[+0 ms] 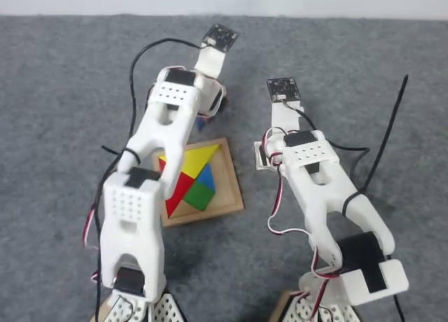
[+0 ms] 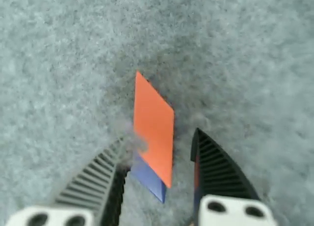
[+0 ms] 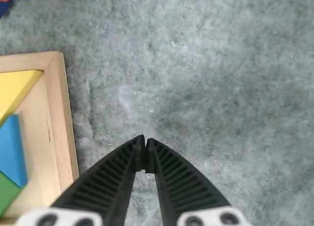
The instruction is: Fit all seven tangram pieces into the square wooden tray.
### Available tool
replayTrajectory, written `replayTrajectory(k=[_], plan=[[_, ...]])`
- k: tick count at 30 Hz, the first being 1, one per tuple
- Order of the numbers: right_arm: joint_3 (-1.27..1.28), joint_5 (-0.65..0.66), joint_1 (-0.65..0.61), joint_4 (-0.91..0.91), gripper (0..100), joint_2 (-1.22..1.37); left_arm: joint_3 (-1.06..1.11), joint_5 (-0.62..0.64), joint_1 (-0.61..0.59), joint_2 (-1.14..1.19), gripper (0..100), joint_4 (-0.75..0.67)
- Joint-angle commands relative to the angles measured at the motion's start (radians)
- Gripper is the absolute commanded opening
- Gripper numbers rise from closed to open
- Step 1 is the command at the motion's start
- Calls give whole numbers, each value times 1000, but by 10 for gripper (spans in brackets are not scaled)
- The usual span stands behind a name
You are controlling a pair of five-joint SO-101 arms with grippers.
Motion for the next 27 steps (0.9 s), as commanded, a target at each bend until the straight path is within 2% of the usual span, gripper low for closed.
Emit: replayTrajectory(k=[1, 16, 19, 27], plan=[[-44, -11, 15, -8, 9, -8, -272, -55, -3, 101, 196, 130], [-44, -9, 12, -8, 9, -8, -981, -129, -18, 545, 196, 460], [-44, -9, 12, -8, 9, -8, -1047, -150, -17, 586, 196, 502], [-43, -9, 15, -8, 9, -8, -1050, -157, 3, 617, 191, 531]])
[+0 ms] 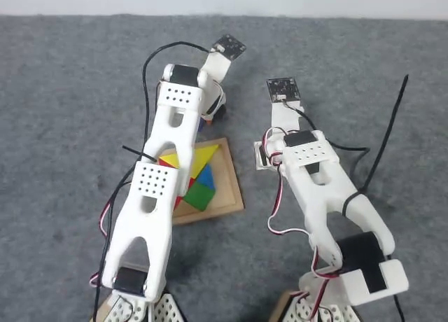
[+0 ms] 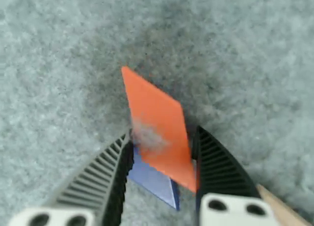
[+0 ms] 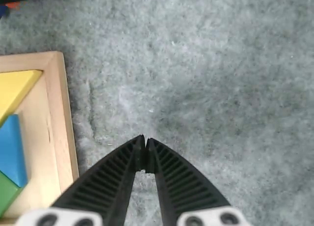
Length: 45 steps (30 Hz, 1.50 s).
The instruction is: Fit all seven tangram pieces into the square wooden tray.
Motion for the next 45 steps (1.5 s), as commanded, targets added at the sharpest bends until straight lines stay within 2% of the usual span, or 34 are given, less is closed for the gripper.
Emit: replayTrajectory(k=[1, 6, 21, 26, 36, 41, 45], plan=[[-43, -9, 15, -8, 9, -8, -47, -9, 12, -12, 190, 23], [-43, -9, 13, -8, 9, -10, -47, -5, 14, -12, 140, 35], [-43, -9, 15, -8, 9, -10, -51, -37, 41, 28, 135, 35], [-43, -9, 15, -8, 9, -12, -51, -60, 46, 31, 68, 35], [-43, -9, 15, -8, 9, -13, -51, -63, 58, 32, 62, 44], [-43, -9, 15, -8, 9, -15, -51, -150, 86, 35, 10, 81], [-43, -9, 16, -8, 9, -15, -51, -147, 91, 34, 11, 94]])
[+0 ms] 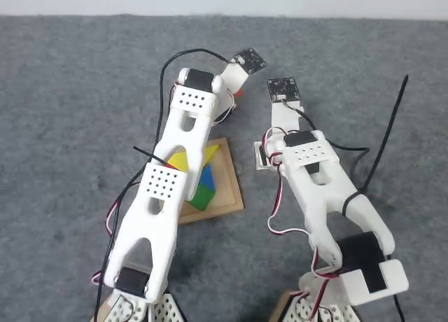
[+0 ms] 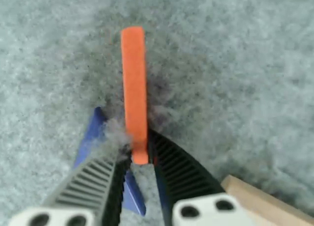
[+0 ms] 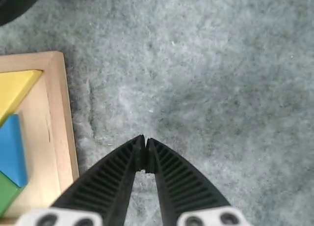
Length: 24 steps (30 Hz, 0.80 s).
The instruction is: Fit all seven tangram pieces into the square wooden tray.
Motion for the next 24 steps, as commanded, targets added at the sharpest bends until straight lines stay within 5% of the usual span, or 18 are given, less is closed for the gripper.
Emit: replayTrajectory(k=[1, 17, 24], plan=[[-43, -9, 16, -8, 9, -15, -21, -14, 21, -11, 10, 44], [-46, -11, 48, -8, 9, -18, -114, 327, -31, -71, 9, 117], [-57, -17, 76, -8, 9, -16, 193, 485, -52, -301, 9, 115]])
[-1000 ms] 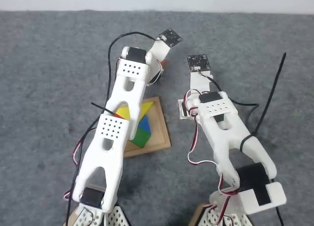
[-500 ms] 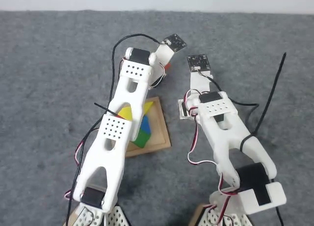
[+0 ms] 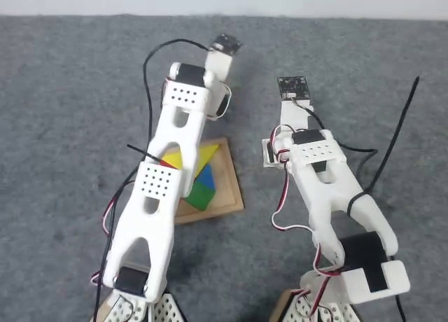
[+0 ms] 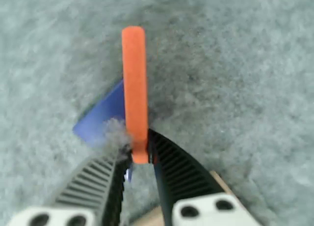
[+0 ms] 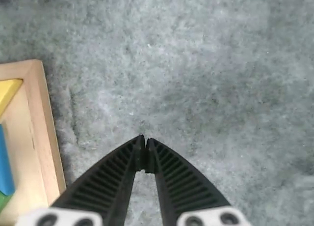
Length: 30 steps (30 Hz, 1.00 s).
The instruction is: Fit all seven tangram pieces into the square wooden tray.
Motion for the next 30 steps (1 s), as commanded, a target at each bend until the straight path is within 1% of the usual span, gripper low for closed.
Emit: replayTrajectory(k=[1, 5, 9, 12, 16, 21, 23, 26, 30], plan=[[-57, -17, 27, -8, 9, -16, 259, 101, -20, -273, 9, 43], [-58, -18, 41, -13, 9, -16, 579, 144, -20, -479, 9, 29], [-58, -18, 41, -16, 9, -13, 911, 164, -6, -672, 9, -66], [-58, -18, 42, -16, 9, -10, 1196, 181, 35, -850, 9, -190], [-58, -18, 42, -18, 9, -10, 1567, 222, 100, -1154, 9, -376], [-58, -18, 42, -15, 9, -10, 1957, 304, 152, -1479, 9, -634], [-58, -18, 42, -13, 9, -10, 2078, 356, 187, -1574, 9, -709], [-58, -18, 42, -10, 9, -12, 2201, 420, 261, -1656, 9, -796], [-58, -18, 42, -10, 9, -15, 2281, 471, 288, -1631, 10, -942]])
